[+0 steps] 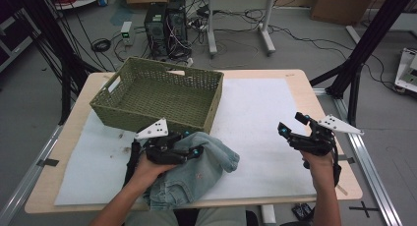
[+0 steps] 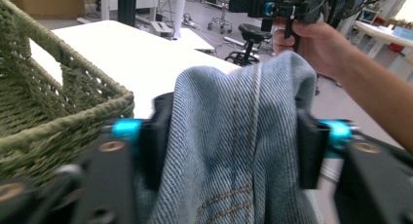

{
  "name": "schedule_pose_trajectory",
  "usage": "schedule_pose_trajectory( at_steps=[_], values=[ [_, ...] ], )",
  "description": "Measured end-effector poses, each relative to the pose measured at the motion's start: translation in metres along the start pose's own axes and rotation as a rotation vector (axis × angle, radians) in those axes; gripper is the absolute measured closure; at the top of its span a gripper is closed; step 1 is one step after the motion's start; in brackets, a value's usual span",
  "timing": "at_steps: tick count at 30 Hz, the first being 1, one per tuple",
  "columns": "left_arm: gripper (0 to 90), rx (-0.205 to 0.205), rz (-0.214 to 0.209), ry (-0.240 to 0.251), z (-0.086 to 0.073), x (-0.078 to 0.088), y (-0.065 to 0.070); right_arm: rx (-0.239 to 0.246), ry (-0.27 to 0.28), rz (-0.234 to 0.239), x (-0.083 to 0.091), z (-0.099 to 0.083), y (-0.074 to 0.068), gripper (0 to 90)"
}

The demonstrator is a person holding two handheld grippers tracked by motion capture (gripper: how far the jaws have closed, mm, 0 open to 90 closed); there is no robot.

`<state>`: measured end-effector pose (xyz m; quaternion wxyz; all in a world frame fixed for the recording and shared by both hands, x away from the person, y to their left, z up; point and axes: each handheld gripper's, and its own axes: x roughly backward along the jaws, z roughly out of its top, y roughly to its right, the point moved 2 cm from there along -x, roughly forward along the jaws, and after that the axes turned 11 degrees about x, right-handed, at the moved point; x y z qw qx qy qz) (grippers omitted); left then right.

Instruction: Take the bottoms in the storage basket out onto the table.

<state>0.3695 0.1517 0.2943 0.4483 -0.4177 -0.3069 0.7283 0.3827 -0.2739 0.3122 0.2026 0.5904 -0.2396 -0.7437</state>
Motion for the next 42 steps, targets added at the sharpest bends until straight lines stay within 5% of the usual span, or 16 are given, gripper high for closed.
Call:
schedule_pose_trajectory(
  at_steps=[3,5,8,15,21,32,36,42],
  values=[
    [27.3,-0.012,0.015,0.075,0.007,0.025,0.002,-0.003,0.001,-0.002,0.001,0.0,0.0,15.1],
    [27.3,-0.02,0.003,0.117,0.012,0.042,0.002,-0.003,-0.002,-0.002,0.001,0.0,0.0,15.1],
    [27.3,-0.034,0.038,0.157,0.018,0.069,0.0,-0.001,-0.005,-0.003,0.0,-0.001,0.0,15.1],
    [25.8,-0.054,0.166,0.239,0.022,0.121,-0.017,0.008,-0.015,0.007,-0.006,0.0,-0.004,15.1],
    [21.9,-0.139,0.343,0.272,0.016,0.154,-0.038,0.019,-0.027,0.019,-0.01,0.0,-0.007,15.1],
    [21.8,-0.149,0.543,0.28,0.003,0.185,-0.063,0.017,-0.029,0.004,-0.009,-0.001,-0.004,15.1],
    [21.8,-0.103,0.622,0.319,-0.003,0.196,-0.07,0.016,-0.03,0.008,-0.009,-0.001,-0.005,15.1],
    [21.8,-0.087,0.618,0.324,-0.008,0.202,-0.072,0.016,-0.033,0.011,-0.011,-0.002,-0.005,15.1]
  ],
)
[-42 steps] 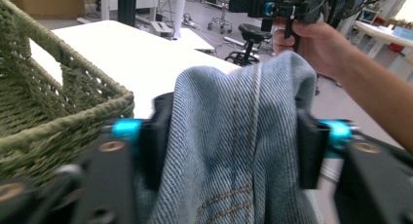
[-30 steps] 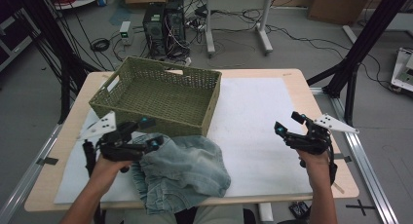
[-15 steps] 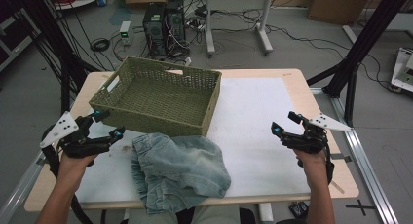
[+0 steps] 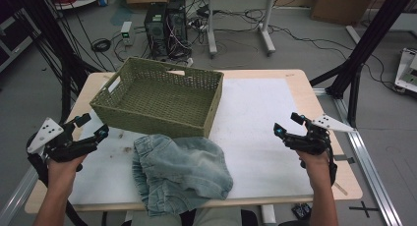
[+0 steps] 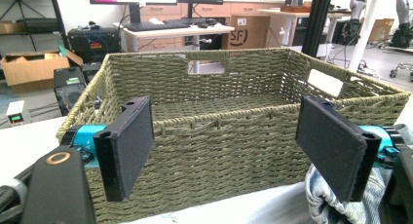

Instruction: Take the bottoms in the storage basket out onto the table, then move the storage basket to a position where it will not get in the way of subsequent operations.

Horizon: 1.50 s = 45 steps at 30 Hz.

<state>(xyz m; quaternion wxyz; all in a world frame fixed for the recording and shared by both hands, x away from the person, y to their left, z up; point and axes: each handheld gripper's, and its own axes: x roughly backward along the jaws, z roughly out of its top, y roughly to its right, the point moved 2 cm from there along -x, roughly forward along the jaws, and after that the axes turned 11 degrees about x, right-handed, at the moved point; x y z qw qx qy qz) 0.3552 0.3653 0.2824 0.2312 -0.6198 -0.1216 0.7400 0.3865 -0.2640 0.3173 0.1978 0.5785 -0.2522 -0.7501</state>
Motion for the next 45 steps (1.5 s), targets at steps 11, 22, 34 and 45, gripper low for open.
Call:
schedule_pose_trajectory(
  at_steps=[11,22,34,45],
  values=[
    [21.8,0.004,-0.016,0.016,0.002,0.001,0.001,0.019,-0.01,0.018,-0.001,-0.001,-0.005,15.1],
    [21.9,0.003,-0.025,0.026,0.002,0.005,0.001,0.069,-0.074,0.107,-0.023,-0.007,-0.029,15.1],
    [21.8,0.012,-0.029,0.024,0.002,0.013,0.002,0.112,-0.139,0.264,-0.058,-0.02,-0.072,16.1],
    [26.2,0.005,-0.169,-0.018,0.022,-0.029,0.028,0.117,-0.144,0.291,-0.063,-0.019,-0.077,20.2]
  ],
)
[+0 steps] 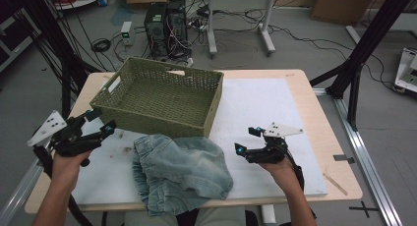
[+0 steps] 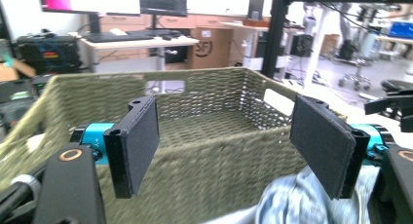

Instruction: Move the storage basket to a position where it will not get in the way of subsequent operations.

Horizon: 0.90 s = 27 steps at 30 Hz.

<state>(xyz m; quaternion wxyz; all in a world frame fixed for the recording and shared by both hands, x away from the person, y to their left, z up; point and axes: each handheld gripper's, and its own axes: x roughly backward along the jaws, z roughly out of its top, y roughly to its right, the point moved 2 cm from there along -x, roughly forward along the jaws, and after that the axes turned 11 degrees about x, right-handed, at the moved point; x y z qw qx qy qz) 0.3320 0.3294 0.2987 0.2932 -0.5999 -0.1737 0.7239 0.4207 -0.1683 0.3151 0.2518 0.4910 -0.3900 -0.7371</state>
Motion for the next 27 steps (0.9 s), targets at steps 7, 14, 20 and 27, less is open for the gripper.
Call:
schedule_pose_trajectory(
  at_steps=[7,14,20,27],
  values=[
    [26.2,-0.02,-0.017,-0.016,0.006,-0.027,0.009,0.024,-0.068,0.076,-0.031,0.001,-0.015,25.1],
    [26.2,-0.011,-0.009,-0.031,0.004,-0.031,0.006,0.045,-0.141,0.213,-0.07,0.006,-0.034,43.1],
    [26.2,-0.015,-0.016,-0.048,0.003,-0.033,0.009,0.087,-0.216,0.218,-0.073,0.005,-0.03,89.5],
    [26.2,-0.026,-0.031,-0.077,0.001,-0.042,0.018,0.12,-0.208,0.164,-0.024,0.003,0.002,90.0]
  ],
)
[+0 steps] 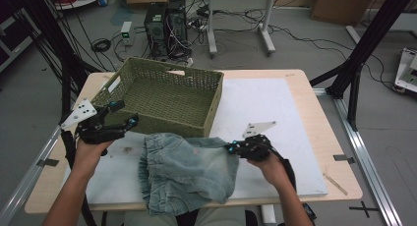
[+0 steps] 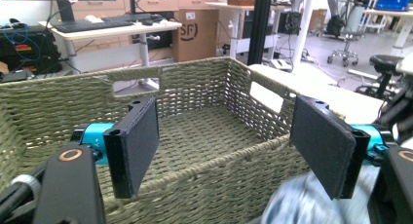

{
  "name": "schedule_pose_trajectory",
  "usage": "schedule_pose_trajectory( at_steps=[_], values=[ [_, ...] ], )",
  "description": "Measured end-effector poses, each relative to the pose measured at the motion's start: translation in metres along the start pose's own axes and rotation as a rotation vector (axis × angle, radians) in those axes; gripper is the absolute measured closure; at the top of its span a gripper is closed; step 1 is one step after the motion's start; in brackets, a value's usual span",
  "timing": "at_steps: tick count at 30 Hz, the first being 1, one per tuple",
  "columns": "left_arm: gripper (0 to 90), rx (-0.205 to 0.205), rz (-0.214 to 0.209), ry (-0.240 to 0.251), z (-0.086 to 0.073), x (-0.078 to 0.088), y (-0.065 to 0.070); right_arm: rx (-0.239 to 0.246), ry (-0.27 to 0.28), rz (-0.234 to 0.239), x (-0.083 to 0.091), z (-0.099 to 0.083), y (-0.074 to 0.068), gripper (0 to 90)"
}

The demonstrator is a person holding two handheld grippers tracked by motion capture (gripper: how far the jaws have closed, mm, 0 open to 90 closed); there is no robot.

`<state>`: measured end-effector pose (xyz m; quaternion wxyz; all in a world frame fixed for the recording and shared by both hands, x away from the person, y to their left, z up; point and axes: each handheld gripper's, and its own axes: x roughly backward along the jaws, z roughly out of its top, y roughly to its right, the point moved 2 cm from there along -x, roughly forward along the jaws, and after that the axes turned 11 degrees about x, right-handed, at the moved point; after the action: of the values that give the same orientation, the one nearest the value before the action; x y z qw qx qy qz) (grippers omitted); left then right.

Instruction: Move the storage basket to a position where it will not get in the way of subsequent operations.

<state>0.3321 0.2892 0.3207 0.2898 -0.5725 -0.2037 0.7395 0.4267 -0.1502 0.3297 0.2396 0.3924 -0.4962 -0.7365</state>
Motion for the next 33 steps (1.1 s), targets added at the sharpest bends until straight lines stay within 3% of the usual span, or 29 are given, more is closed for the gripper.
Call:
schedule_pose_trajectory(
  at_steps=[6,9,13,16,19,22,27,29,30,31,33],
  values=[
    [26.2,-0.005,-0.028,-0.013,0.001,-0.016,0.011,-0.062,0.005,-0.124,0.053,-0.022,0.029,90.0],
    [26.2,-0.011,-0.043,-0.023,0.001,-0.023,0.016,-0.104,-0.034,-0.199,0.069,-0.031,0.046,90.0],
    [26.2,-0.005,-0.055,-0.03,0.0,-0.032,0.02,-0.137,-0.074,-0.277,0.078,-0.04,0.062,90.0],
    [26.2,-0.002,-0.059,-0.032,-0.001,-0.034,0.02,-0.181,-0.113,-0.384,0.086,-0.048,0.076,90.0],
    [26.2,0.0,-0.062,-0.032,-0.001,-0.035,0.02,-0.265,-0.107,-0.467,0.095,-0.06,0.09,90.0],
    [26.2,0.005,-0.066,-0.033,-0.002,-0.037,0.021,-0.315,-0.094,-0.53,0.102,-0.068,0.1,90.0],
    [26.2,0.001,-0.086,-0.045,-0.004,-0.045,0.027,-0.405,-0.08,-0.687,0.115,-0.077,0.113,90.0],
    [26.2,0.005,-0.093,-0.05,-0.005,-0.05,0.03,-0.437,-0.044,-0.703,0.12,-0.079,0.115,89.6],
    [26.2,0.007,-0.098,-0.052,-0.006,-0.053,0.031,-0.446,-0.035,-0.689,0.121,-0.079,0.115,88.3],
    [26.2,0.01,-0.102,-0.055,-0.007,-0.056,0.033,-0.443,-0.027,-0.679,0.121,-0.079,0.114,81.2],
    [26.2,0.009,-0.113,-0.066,-0.01,-0.064,0.038,-0.453,0.022,-0.679,0.122,-0.077,0.11,60.2]
  ],
)
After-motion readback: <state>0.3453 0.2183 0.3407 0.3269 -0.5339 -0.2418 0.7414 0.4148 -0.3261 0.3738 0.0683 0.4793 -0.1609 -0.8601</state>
